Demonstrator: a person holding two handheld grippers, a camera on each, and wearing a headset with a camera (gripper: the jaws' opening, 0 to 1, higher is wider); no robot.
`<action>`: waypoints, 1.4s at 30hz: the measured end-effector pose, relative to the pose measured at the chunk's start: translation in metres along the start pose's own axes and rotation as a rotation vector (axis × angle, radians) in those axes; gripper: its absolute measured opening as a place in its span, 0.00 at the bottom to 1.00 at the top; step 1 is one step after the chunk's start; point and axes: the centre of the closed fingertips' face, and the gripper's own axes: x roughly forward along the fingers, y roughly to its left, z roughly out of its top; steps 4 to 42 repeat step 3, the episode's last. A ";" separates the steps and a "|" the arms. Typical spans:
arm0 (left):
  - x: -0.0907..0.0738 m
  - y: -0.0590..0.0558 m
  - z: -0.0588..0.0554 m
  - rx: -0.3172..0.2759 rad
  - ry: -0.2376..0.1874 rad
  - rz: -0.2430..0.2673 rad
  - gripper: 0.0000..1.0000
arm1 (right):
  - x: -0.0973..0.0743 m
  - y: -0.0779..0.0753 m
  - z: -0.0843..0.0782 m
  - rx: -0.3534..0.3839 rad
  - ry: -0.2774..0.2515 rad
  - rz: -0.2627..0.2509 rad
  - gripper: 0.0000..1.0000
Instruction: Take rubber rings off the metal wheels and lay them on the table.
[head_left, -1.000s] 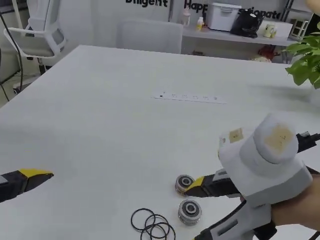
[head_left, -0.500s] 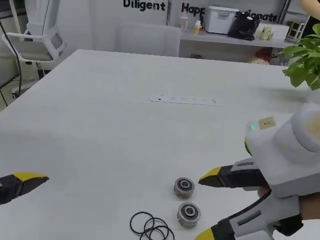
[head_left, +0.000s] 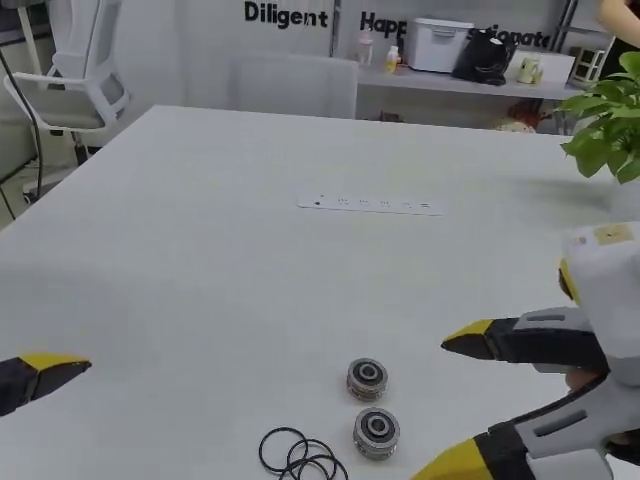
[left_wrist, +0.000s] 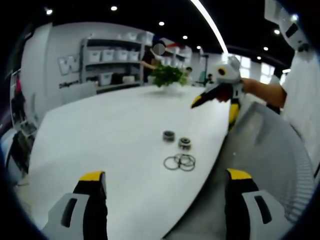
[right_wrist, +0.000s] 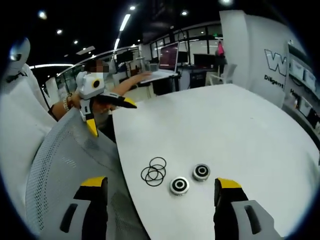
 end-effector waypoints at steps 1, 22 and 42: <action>0.000 0.000 0.000 -0.001 0.000 0.000 1.00 | -0.002 -0.001 0.000 0.003 -0.007 -0.005 0.88; -0.001 0.000 0.001 0.000 0.000 0.002 1.00 | -0.007 -0.003 -0.001 0.014 -0.025 -0.015 0.89; -0.001 0.000 0.001 0.000 0.000 0.002 1.00 | -0.007 -0.003 -0.001 0.014 -0.025 -0.015 0.89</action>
